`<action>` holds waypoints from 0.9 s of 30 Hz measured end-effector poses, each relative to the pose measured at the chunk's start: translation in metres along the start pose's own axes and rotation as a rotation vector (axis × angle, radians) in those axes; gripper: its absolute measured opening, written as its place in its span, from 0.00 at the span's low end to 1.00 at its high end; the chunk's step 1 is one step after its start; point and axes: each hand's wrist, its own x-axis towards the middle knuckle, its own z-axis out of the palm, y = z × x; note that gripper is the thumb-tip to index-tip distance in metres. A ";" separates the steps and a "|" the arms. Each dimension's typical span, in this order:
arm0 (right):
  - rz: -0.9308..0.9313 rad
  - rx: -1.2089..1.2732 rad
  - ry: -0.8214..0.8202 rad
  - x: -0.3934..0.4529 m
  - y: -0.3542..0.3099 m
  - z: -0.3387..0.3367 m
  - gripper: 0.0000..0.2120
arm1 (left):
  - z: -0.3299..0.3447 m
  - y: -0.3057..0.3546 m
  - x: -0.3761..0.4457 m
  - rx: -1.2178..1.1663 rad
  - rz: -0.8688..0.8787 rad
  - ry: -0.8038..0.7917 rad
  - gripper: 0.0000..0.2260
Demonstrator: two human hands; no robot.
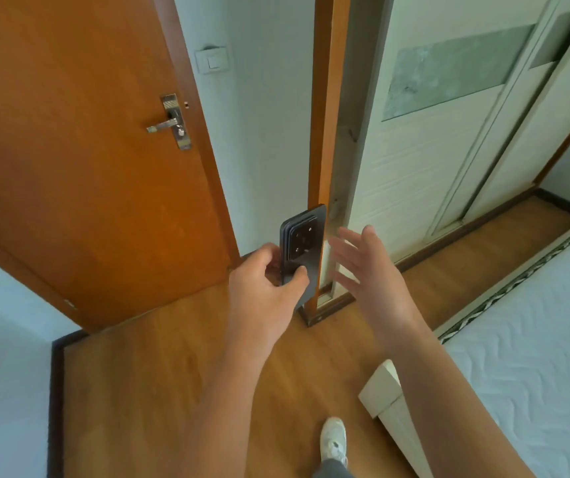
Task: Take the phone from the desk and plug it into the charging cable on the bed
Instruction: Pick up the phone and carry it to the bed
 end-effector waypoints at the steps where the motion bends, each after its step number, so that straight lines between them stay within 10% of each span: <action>1: -0.003 0.009 0.015 0.010 0.000 -0.005 0.27 | 0.008 0.000 0.011 -0.001 0.005 -0.015 0.10; 27: -0.155 0.182 0.434 0.270 -0.078 -0.158 0.28 | 0.237 0.089 0.294 -0.231 0.404 -0.305 0.08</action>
